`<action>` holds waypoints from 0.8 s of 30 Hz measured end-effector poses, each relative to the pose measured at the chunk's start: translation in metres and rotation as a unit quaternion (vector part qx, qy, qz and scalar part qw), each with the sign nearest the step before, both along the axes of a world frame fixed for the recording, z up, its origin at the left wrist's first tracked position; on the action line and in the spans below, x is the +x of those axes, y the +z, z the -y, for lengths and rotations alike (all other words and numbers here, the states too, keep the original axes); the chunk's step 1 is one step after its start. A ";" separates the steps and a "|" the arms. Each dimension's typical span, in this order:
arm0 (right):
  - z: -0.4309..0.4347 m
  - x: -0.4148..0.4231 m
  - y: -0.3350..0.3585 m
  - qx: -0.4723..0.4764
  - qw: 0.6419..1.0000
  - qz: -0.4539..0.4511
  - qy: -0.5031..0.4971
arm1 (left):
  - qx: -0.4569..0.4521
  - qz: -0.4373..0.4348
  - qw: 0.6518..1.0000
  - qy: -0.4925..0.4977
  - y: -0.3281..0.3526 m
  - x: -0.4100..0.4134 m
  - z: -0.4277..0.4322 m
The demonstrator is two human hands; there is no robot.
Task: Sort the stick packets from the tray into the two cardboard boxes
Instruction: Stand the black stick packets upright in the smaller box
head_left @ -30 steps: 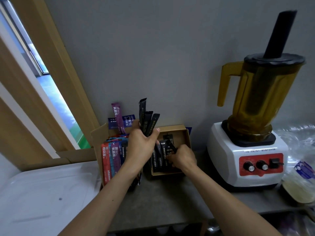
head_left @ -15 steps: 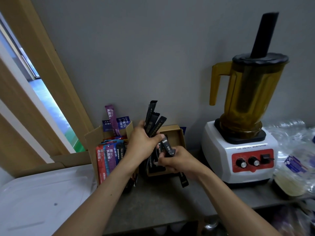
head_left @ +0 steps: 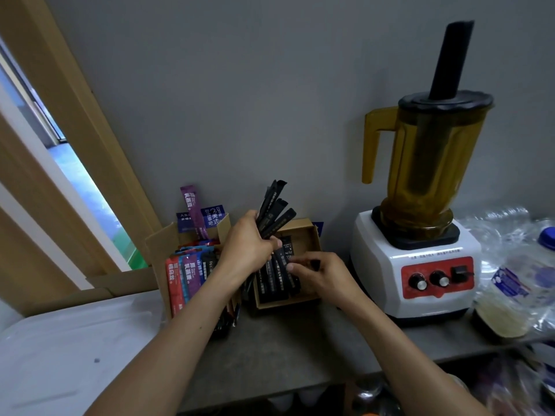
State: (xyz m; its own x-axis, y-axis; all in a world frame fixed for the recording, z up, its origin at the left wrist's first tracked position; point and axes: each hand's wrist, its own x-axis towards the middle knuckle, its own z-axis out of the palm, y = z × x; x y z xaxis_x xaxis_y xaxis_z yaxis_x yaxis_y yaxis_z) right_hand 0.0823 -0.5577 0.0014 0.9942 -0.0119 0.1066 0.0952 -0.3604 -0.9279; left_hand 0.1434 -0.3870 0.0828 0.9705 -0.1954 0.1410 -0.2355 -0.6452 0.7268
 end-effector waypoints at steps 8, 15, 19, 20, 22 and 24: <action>-0.011 0.034 -0.014 -0.076 0.988 -0.074 -0.110 | -0.104 0.022 0.993 0.042 -0.007 -0.006 0.002; -0.022 0.044 -0.018 -0.184 0.967 -0.049 -0.171 | -0.135 0.067 0.987 0.051 -0.006 -0.016 -0.009; -0.026 0.041 -0.019 -0.191 0.965 -0.040 -0.174 | -0.138 0.060 0.987 0.050 -0.007 -0.019 -0.013; -0.027 0.041 -0.018 -0.197 0.963 -0.037 -0.178 | -0.139 0.061 0.987 0.050 -0.007 -0.019 -0.014; -0.029 0.040 -0.016 -0.205 0.960 -0.042 -0.185 | -0.136 0.062 0.987 0.052 -0.007 -0.018 -0.013; -0.030 0.041 -0.014 -0.167 0.968 -0.045 -0.180 | -0.136 0.062 0.987 0.051 -0.008 -0.017 -0.013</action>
State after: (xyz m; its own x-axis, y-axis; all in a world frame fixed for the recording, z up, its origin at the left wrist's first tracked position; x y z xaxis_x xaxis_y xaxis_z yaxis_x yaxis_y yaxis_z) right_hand 0.1229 -0.5281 -0.0126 0.9375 -0.3394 0.0767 -0.1688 -0.6363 -0.7527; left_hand 0.1263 -0.3743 0.0751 0.9552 -0.0351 0.2937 -0.2770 -0.4549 0.8464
